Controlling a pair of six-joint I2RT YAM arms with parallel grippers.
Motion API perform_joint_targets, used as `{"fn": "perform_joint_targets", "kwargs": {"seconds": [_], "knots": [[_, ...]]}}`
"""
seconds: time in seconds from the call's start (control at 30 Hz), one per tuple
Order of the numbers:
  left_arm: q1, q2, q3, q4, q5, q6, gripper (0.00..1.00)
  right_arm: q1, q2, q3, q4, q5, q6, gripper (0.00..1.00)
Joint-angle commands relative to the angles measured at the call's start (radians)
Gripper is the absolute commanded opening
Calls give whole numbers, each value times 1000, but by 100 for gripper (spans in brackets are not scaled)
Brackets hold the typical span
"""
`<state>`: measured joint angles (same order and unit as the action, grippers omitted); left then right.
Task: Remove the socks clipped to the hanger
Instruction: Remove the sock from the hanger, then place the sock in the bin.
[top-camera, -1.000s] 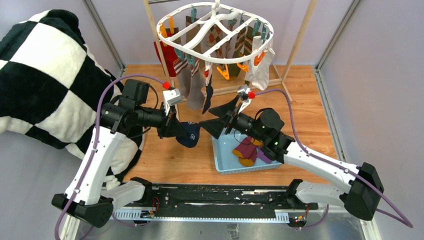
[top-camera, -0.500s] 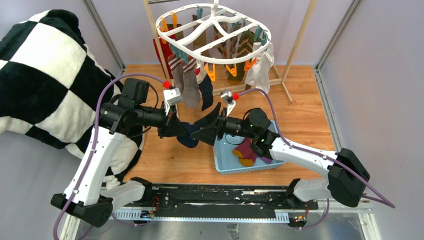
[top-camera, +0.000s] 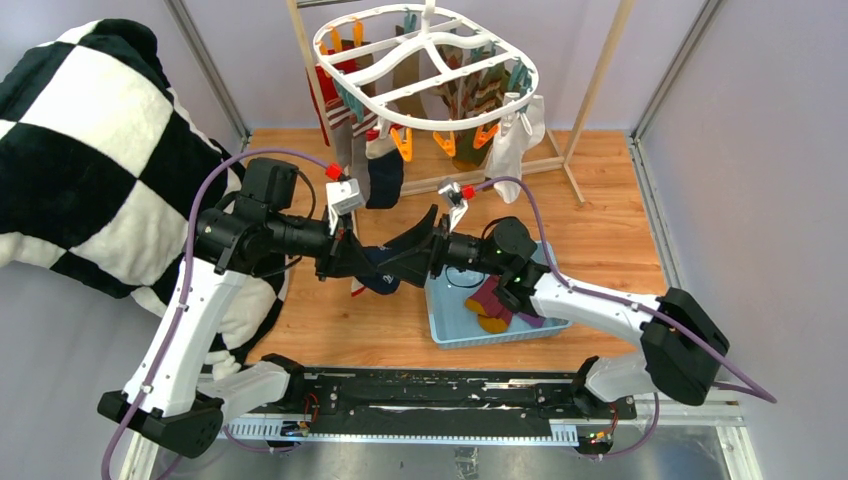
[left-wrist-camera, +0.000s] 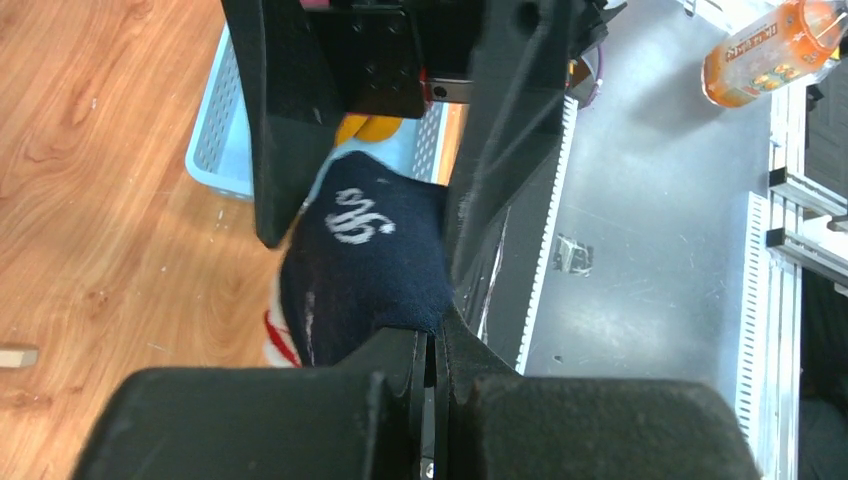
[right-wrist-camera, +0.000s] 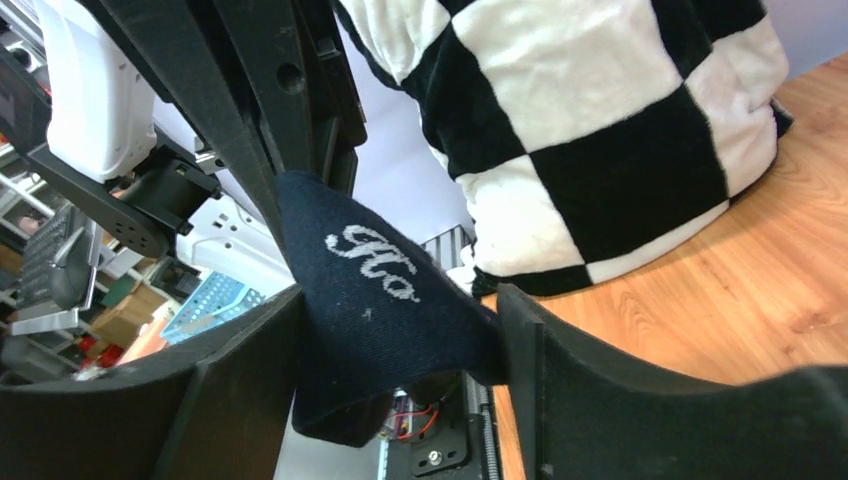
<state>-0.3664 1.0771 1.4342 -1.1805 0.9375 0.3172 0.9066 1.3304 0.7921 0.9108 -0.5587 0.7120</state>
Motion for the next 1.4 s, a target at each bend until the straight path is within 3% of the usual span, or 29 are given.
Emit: {"fn": "perform_joint_targets", "kwargs": {"seconds": [0.0,0.1,0.17,0.23,0.33,0.43,0.53,0.7,0.83,0.97,1.1,1.23,1.37], "knots": [[-11,-16,19,-2,2,-3,0,-9,53,6,170,-60,102,61],[-11,-19,3,-2,-45,10,0,-10,33,0,171,-64,124,30],[-11,-18,-5,-4,-95,17,7,-16,-9,-21,124,-46,106,20],[-11,-15,-12,-4,-133,20,27,-27,-63,-47,59,-24,77,18],[-11,-17,-18,-5,-181,23,76,-54,-149,-97,-33,0,44,18],[-11,-16,-19,-5,-239,27,99,-95,-227,-153,-121,16,31,17],[-11,-9,-15,-5,-309,23,100,-148,-313,-190,-326,77,-17,10],[3,15,-13,-5,-398,5,100,-235,-436,-225,-774,350,-129,8],[124,50,-8,-5,-334,-7,100,-307,-437,-283,-972,571,-156,10],[212,83,-3,-6,-303,-16,100,-322,-386,-284,-1067,693,-173,29],[250,82,1,-5,-287,-33,100,-321,-420,-195,-1212,822,-207,55],[276,77,10,-5,-289,-32,100,-317,-518,-141,-1243,872,-260,57],[309,77,19,-5,-283,-30,100,-316,-529,-121,-1240,827,-240,57]]}}
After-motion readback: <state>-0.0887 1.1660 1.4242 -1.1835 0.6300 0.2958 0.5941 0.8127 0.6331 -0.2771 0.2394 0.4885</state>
